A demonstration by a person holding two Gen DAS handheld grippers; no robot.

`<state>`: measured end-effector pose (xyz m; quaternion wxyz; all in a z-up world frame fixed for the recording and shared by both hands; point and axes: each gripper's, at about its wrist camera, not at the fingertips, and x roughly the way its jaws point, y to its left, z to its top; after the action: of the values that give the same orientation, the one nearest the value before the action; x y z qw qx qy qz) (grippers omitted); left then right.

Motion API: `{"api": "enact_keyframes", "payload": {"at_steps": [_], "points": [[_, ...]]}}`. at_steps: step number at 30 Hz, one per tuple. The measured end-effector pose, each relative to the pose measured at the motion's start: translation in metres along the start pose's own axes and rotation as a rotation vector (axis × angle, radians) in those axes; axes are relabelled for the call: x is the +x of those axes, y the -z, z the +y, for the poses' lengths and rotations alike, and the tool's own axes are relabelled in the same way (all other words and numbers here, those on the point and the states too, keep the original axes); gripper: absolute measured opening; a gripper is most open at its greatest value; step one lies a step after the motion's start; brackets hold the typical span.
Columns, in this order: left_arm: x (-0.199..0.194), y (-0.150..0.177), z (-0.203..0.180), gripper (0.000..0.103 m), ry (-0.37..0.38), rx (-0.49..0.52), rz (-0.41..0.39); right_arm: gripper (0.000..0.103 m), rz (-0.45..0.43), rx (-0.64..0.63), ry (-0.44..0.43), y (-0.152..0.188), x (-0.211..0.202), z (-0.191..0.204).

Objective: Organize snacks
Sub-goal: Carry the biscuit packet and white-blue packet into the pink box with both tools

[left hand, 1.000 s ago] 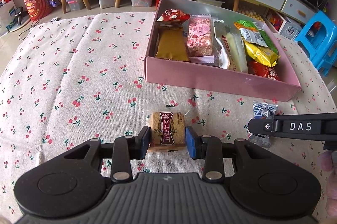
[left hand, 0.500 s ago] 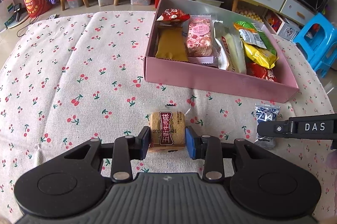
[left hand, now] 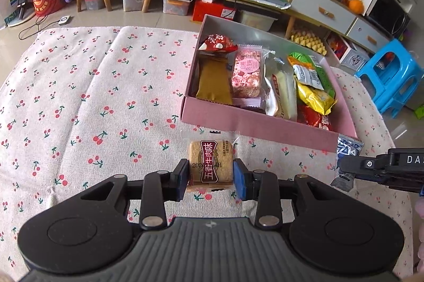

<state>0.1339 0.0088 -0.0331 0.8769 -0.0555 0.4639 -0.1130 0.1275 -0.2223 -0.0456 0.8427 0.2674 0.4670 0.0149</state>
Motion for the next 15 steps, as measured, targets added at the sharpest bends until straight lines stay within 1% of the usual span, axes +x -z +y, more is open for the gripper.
{"api": "enact_keyframes", "payload": {"at_steps": [4, 9, 12, 15], "points": [[-0.006, -0.005, -0.001, 0.032, 0.020, -0.003, -0.029, 0.022, -0.049, 0.025, -0.030, -0.004, -0.008, -0.001], [-0.012, -0.014, -0.010, 0.032, 0.044, 0.037, -0.106, 0.022, -0.109, 0.029, -0.069, -0.009, -0.010, 0.004], [-0.008, -0.019, -0.013, 0.032, 0.055, 0.055, -0.141, 0.022, -0.137, 0.035, -0.085, -0.012, -0.005, 0.008], [0.000, -0.025, -0.015, 0.032, 0.070, 0.046, -0.156, 0.022, -0.158, 0.034, -0.099, -0.016, 0.002, 0.012]]}}
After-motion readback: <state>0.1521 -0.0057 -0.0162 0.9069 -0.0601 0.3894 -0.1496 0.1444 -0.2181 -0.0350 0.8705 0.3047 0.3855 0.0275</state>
